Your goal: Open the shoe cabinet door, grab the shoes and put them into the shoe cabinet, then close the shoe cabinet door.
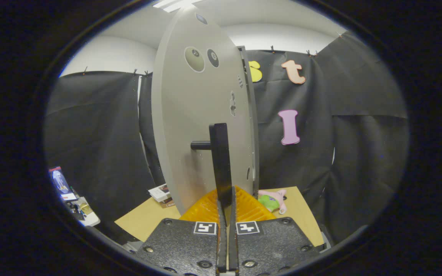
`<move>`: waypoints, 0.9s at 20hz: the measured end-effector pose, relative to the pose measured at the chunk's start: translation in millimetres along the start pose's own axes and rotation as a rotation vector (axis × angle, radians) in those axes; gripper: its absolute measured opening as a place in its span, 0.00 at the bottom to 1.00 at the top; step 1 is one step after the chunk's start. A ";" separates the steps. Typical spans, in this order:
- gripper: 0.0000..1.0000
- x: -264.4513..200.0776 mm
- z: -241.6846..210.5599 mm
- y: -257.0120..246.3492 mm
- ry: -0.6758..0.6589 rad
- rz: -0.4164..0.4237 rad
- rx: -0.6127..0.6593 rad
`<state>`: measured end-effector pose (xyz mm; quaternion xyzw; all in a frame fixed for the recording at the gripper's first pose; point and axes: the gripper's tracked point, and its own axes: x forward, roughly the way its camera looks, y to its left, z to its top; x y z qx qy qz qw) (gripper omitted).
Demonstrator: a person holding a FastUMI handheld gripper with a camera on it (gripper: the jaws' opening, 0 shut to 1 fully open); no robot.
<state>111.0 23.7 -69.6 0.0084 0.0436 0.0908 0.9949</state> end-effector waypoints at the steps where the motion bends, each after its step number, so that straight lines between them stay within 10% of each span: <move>1: 0.05 0.9 2.2 -11.6 -0.001 -0.015 0.005; 18: 0.06 -20.2 -5.2 -81.4 -0.009 -0.114 0.006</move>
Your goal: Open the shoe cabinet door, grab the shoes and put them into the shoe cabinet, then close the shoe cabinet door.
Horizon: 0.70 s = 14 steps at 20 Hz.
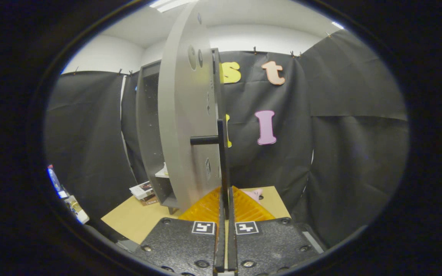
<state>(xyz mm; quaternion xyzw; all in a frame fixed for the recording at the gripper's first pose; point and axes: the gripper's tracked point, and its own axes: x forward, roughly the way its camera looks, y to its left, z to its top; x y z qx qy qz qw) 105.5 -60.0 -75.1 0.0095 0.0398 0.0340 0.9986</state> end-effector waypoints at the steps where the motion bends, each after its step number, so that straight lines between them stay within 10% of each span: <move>1: 0.09 -7.2 0.6 -4.0 -0.005 -0.005 -0.007; 8: 0.85 -56.0 -13.6 -29.0 -0.035 -0.196 0.011; 14: 0.98 -103.1 -52.0 3.3 -0.044 -0.327 -0.036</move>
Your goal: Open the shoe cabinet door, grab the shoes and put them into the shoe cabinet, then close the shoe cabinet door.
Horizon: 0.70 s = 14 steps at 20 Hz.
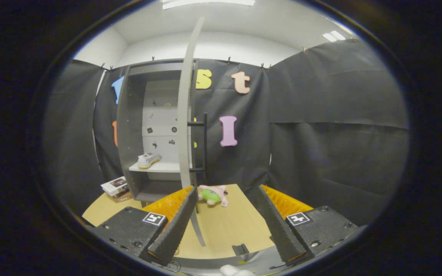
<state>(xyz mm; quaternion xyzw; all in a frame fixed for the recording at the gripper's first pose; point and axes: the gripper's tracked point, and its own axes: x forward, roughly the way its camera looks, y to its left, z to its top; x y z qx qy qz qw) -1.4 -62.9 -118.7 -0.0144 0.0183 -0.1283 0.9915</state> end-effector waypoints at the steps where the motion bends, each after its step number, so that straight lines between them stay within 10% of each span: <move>1: 0.99 -6.6 -11.1 13.1 0.011 -0.003 -0.016; 14: 1.00 15.3 -222.1 209.0 0.306 0.285 -0.012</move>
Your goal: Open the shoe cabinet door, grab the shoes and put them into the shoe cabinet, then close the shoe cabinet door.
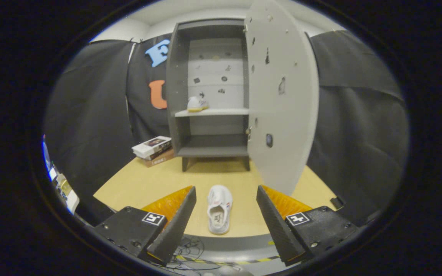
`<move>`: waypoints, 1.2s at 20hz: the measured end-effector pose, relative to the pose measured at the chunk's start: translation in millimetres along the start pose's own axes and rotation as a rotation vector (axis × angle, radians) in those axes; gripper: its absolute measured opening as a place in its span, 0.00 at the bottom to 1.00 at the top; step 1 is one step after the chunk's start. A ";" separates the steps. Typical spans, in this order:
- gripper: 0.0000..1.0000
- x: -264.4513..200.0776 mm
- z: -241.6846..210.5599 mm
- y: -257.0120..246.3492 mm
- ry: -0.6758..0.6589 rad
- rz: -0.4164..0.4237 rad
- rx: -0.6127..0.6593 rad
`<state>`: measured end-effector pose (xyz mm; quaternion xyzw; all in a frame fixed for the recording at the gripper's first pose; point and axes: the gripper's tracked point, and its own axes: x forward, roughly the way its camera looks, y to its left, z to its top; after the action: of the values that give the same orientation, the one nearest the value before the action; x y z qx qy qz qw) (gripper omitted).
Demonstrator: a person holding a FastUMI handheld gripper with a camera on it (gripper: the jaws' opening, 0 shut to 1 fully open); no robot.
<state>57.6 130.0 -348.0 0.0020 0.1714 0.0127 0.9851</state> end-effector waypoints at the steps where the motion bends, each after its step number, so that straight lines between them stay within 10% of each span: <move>1: 1.00 15.0 -17.1 7.3 0.033 0.019 0.000; 24: 1.00 225.0 -120.6 39.5 0.274 0.075 0.005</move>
<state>227.6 175.2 -537.2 0.0092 0.3040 0.0494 0.9513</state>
